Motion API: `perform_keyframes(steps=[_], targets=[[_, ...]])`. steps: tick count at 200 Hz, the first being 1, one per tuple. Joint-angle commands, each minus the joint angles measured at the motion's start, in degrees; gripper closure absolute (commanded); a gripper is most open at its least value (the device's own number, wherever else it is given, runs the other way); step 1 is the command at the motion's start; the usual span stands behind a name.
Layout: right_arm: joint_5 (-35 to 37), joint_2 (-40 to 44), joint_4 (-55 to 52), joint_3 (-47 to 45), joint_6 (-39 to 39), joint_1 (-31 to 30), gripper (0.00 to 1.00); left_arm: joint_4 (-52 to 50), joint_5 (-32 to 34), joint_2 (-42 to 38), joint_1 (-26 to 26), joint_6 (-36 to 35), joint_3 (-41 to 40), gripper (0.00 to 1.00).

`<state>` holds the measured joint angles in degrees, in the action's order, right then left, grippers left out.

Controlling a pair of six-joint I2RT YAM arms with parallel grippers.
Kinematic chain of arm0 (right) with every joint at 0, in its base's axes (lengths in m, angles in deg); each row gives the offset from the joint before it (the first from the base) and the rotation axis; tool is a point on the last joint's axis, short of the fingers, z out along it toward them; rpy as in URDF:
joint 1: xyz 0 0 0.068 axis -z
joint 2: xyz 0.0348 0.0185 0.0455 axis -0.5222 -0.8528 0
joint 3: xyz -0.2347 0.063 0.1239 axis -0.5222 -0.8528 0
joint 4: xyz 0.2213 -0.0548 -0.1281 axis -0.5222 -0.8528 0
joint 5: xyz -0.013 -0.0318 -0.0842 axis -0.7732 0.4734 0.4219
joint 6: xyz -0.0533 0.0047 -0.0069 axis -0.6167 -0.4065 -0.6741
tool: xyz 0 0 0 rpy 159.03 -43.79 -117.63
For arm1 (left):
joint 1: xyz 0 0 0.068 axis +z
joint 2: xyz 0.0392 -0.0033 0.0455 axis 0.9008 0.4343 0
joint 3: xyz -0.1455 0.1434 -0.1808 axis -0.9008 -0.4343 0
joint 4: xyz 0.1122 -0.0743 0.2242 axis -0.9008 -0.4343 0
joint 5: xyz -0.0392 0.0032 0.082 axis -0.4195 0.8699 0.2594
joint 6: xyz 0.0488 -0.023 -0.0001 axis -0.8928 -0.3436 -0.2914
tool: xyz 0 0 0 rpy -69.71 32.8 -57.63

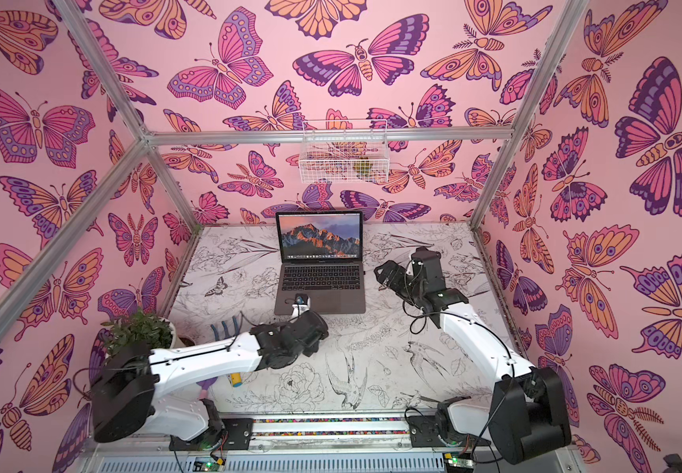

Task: Insert the wireless mouse receiver into the laptop
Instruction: Place the mouse at the center of the board.

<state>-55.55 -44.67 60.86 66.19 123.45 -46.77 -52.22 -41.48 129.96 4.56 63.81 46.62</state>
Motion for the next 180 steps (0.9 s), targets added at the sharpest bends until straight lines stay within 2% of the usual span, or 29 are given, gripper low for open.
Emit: perform_keyframes(steps=[1, 26, 68, 97, 124, 150, 180], targets=[[1.5, 1.8, -1.0, -0.9, -1.1, 0.2, 0.01, -14.3, 9.8, 6.5, -2.4, -0.9, 6.1, 1.0], [2.8, 2.9, -1.6, -1.9, -1.7, 0.3, 0.01, -22.0, 14.1, 15.4, -4.0, -1.2, 13.6, 0.98], [5.7, 5.8, -3.3, -2.7, -2.9, 0.7, 0.01, -26.9, 15.0, 27.9, -4.5, -1.8, 22.2, 0.91], [6.9, 8.1, -4.0, -3.4, -3.3, 1.0, 0.01, -32.9, 14.5, 35.0, -4.5, 0.3, 29.8, 0.87], [7.9, 9.5, -4.1, -4.3, -3.3, 1.1, 0.01, -32.9, 9.4, 37.6, -4.5, -0.5, 33.1, 0.75], [7.7, 9.8, -4.3, -4.4, -3.2, 1.1, 0.01, -31.4, 6.1, 36.9, -4.2, -2.5, 33.2, 0.48], [7.7, 10.2, -3.5, -5.2, -2.3, 1.1, 0.02, -24.0, -0.6, 31.2, -2.9, -5.1, 29.0, 0.35]])
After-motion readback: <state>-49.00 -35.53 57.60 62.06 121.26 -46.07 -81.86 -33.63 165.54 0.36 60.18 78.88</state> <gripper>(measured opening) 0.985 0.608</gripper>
